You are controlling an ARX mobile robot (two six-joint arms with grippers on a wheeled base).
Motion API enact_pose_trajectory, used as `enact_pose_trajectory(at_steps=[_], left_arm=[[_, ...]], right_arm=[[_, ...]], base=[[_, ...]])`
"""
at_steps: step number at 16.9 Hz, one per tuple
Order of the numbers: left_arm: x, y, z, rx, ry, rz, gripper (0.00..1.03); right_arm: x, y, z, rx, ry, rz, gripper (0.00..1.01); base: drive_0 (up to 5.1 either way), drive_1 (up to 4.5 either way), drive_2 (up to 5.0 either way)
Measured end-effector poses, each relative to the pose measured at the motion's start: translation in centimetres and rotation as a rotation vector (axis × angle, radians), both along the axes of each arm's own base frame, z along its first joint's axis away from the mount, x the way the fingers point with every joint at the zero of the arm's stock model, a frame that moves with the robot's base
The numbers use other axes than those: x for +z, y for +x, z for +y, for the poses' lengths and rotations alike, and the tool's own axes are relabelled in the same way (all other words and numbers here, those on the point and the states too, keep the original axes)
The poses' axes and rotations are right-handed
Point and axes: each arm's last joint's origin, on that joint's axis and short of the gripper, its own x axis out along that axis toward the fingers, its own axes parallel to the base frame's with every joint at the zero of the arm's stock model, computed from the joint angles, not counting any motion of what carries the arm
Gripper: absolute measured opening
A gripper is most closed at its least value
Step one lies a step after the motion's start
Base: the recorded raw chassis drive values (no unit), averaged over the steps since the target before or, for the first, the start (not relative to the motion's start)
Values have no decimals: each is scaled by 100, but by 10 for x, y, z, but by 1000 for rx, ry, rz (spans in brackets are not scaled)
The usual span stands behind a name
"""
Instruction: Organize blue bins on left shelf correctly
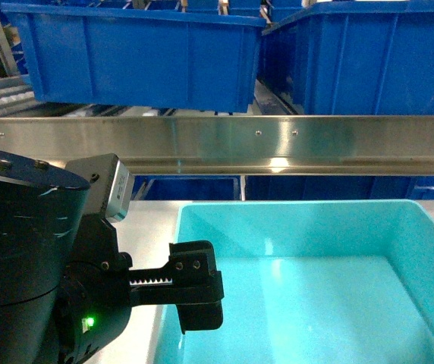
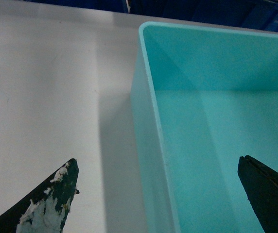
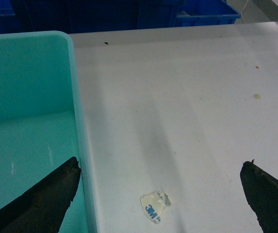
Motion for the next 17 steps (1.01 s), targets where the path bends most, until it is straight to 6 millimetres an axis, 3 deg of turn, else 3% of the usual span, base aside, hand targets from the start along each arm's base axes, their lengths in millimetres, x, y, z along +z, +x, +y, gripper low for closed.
enact_pose_trajectory(at_steps=[10,17], left_arm=[[-23,18,-26,16,4,94,98],[-15,-11,-28,25,36,138,98]], right_arm=[[-9,12,-12,17,23,26,98],[-13,9,-15,1,11,27,98]], base=[[0,0,0],[0,0,0]])
